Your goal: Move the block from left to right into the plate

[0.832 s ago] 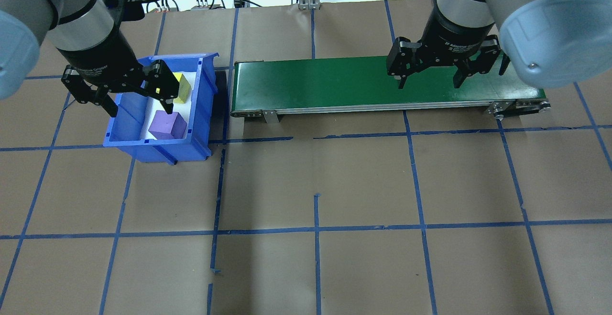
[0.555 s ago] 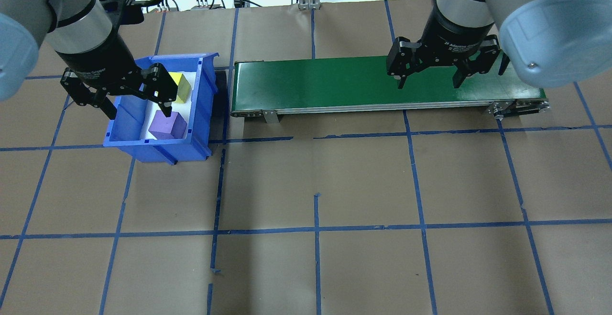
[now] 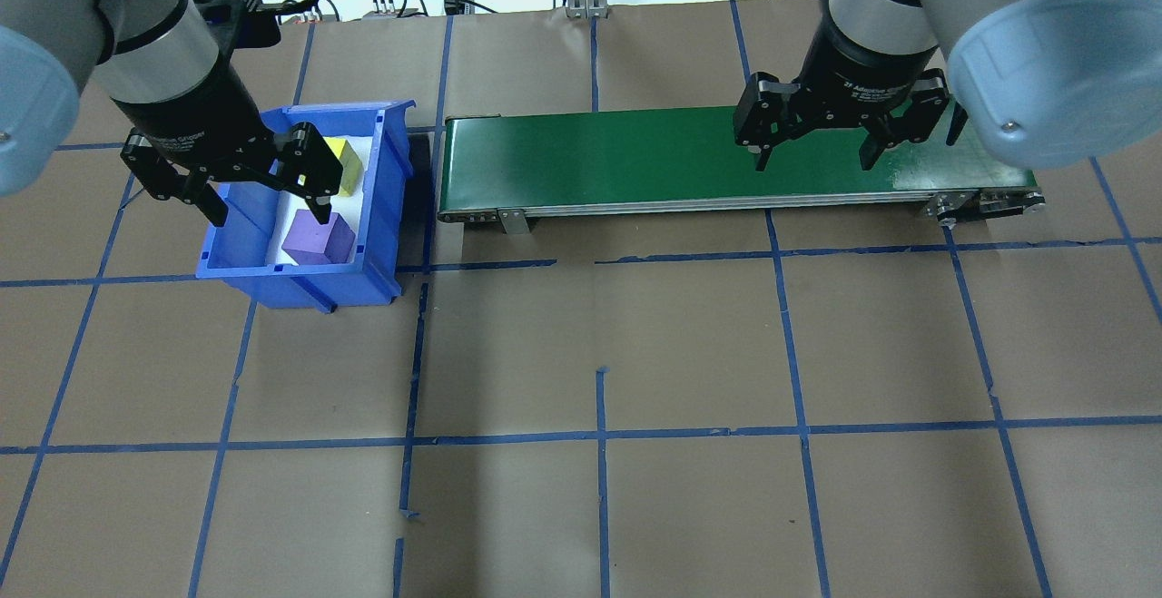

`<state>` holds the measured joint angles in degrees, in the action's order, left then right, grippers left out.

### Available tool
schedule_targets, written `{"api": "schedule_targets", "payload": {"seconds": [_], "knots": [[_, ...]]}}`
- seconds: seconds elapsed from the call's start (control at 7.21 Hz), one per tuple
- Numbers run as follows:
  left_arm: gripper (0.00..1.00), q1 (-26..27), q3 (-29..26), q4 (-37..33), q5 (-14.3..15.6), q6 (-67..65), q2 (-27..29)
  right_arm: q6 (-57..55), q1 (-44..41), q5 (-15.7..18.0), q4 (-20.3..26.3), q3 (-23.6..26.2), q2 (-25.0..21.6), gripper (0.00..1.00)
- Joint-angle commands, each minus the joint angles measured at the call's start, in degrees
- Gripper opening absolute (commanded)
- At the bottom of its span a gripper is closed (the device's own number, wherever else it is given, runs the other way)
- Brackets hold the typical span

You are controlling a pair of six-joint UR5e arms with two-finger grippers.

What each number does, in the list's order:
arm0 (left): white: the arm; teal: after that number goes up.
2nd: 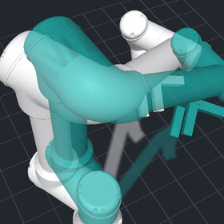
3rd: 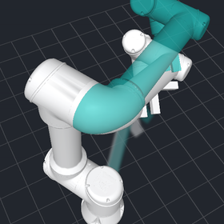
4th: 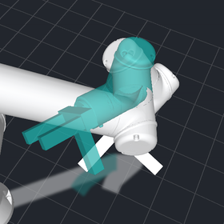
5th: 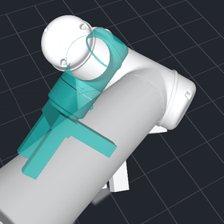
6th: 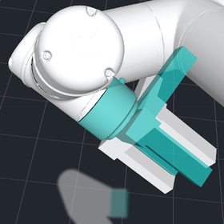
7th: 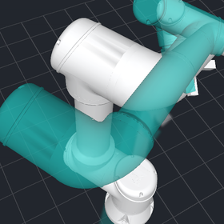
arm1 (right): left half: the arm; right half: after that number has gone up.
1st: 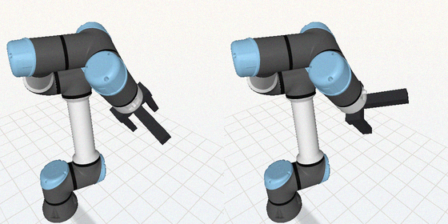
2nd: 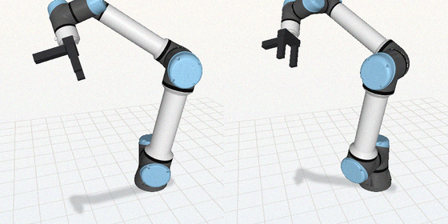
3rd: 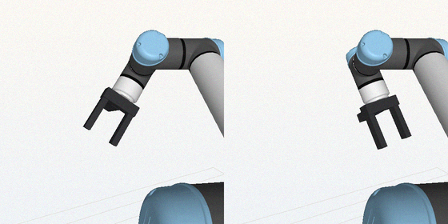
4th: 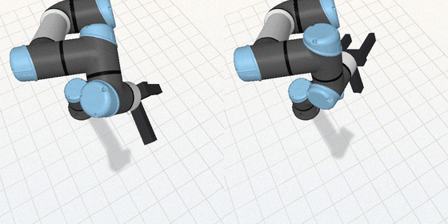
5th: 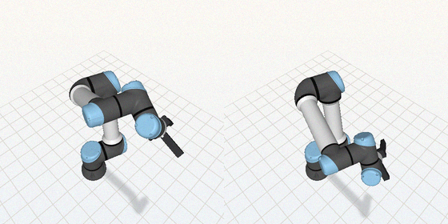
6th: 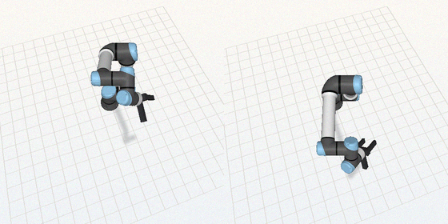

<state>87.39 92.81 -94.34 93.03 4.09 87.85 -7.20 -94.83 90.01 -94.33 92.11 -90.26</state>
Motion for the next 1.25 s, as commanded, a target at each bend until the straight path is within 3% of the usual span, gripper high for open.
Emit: {"api": "schedule_targets", "payload": {"seconds": [0.0,0.42,0.83,1.11], "knots": [[1.00,-0.6,0.0,1.4,0.0,4.5,0.1,0.0,0.0,-0.1,-0.1,0.1,0.0,1.00],[1.00,-6.2,0.4,8.5,0.0,6.0,4.3,-0.2,-0.1,-0.1,-0.1,0.1,0.0,1.00],[1.00,-9.3,2.0,9.8,-0.7,9.6,7.0,-0.1,-0.1,-0.1,-0.1,0.1,0.0,1.00],[1.00,-9.3,2.1,16.4,-0.6,9.3,15.0,0.0,-0.2,-0.3,-0.1,0.1,-0.1,1.00]]}}
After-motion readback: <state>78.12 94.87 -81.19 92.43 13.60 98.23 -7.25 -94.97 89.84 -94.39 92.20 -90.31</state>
